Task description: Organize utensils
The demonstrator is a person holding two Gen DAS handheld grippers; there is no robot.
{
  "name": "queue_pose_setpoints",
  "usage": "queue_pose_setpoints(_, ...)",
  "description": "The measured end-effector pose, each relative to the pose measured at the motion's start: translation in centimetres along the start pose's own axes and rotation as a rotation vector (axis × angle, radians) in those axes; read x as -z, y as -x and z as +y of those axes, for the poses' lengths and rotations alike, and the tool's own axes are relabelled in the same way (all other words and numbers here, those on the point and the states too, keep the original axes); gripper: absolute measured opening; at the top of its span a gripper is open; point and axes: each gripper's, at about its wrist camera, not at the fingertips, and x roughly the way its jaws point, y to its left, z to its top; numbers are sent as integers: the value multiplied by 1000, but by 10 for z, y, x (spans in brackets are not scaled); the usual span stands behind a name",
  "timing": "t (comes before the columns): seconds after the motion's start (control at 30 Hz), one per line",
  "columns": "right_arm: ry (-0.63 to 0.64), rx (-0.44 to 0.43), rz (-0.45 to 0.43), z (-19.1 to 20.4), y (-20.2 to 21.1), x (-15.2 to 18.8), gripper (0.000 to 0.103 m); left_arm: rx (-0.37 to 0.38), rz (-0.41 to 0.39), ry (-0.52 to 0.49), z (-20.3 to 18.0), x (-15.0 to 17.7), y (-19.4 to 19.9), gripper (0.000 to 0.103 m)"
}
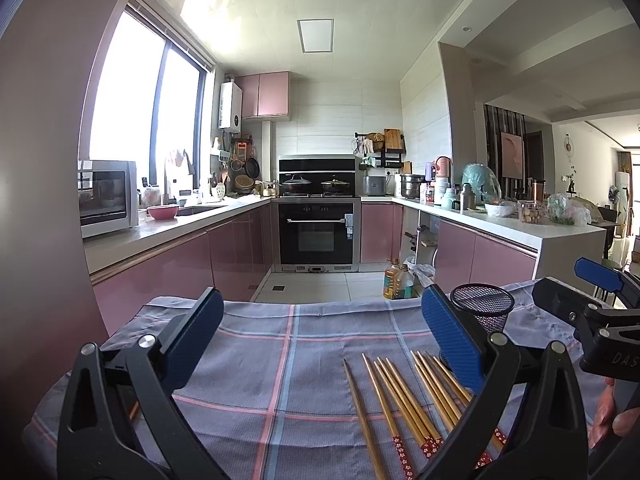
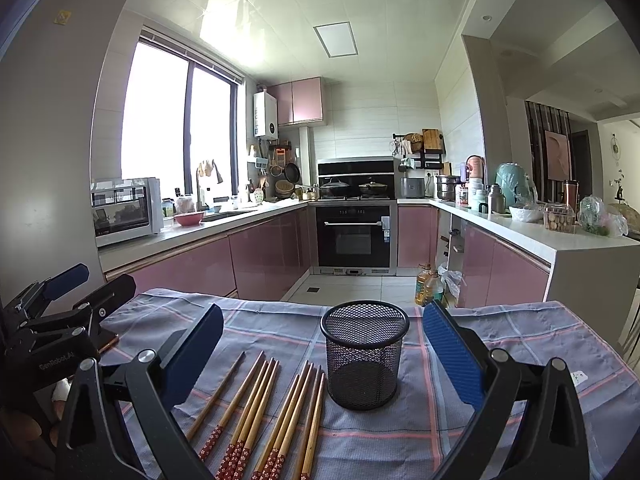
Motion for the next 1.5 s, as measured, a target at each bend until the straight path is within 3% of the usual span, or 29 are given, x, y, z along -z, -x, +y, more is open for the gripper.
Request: queue_pose_setpoints(1.5, -5, -7, 11, -4, -6, 2, 97, 3, 11, 3, -1, 4, -3, 98)
